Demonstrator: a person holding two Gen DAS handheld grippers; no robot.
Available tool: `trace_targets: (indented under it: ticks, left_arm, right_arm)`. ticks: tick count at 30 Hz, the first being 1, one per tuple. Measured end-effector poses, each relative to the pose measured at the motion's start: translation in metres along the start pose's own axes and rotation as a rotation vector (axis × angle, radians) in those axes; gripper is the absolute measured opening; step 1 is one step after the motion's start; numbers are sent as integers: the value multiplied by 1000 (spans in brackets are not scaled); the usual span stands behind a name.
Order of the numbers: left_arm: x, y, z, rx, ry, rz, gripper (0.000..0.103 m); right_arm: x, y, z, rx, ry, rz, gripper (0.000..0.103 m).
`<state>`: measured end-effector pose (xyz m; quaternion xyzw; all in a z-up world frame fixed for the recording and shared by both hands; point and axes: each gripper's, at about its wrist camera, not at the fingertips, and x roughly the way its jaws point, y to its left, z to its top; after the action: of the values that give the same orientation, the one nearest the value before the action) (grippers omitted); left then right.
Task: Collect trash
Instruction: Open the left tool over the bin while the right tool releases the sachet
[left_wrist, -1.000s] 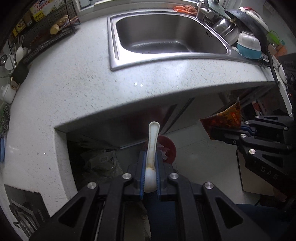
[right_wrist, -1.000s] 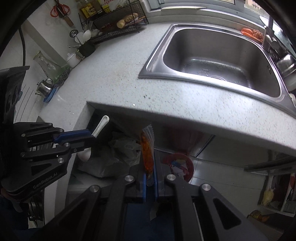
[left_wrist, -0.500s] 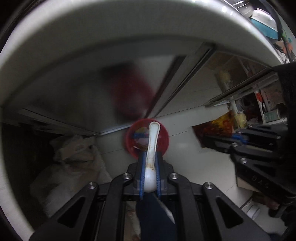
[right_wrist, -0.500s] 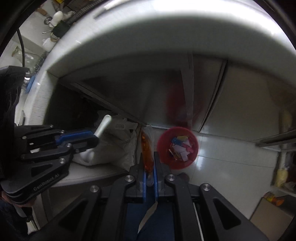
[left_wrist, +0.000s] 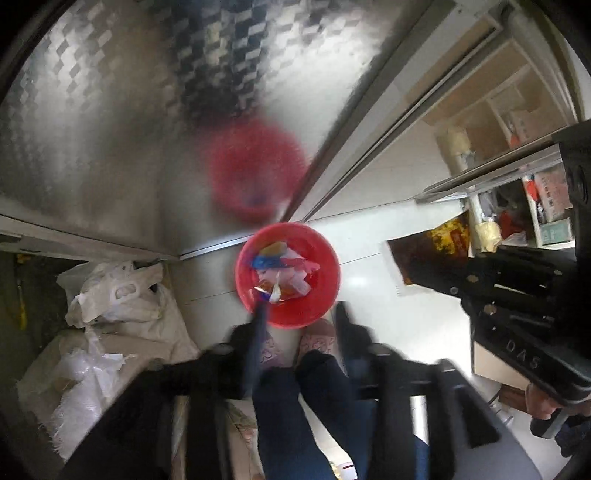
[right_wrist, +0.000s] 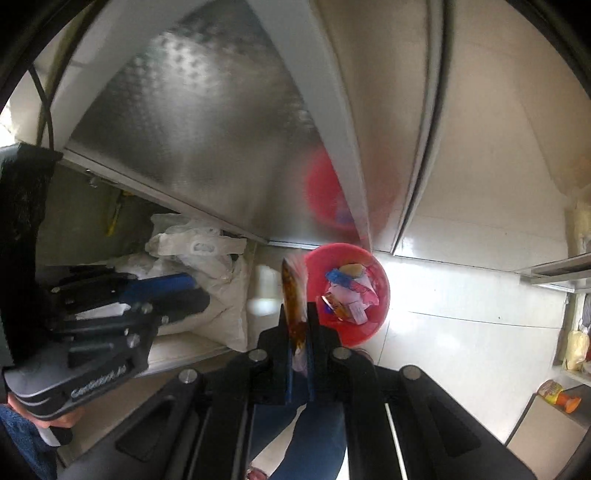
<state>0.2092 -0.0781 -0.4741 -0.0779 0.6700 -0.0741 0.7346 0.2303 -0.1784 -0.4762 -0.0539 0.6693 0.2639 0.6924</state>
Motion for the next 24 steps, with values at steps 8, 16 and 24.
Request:
trace_targets:
  ticks: [8, 16, 24]
  left_arm:
    - [-8, 4, -9, 7, -17, 47, 60]
    - [-17, 32, -25, -105, -45, 90, 74]
    - [2, 60, -34, -130, -43, 148, 87]
  right_arm:
    - [-8, -2, -13, 36, 10, 11, 5]
    - [4, 12, -17, 17, 54, 19, 5]
    - [34, 19, -14, 3, 107, 55, 5]
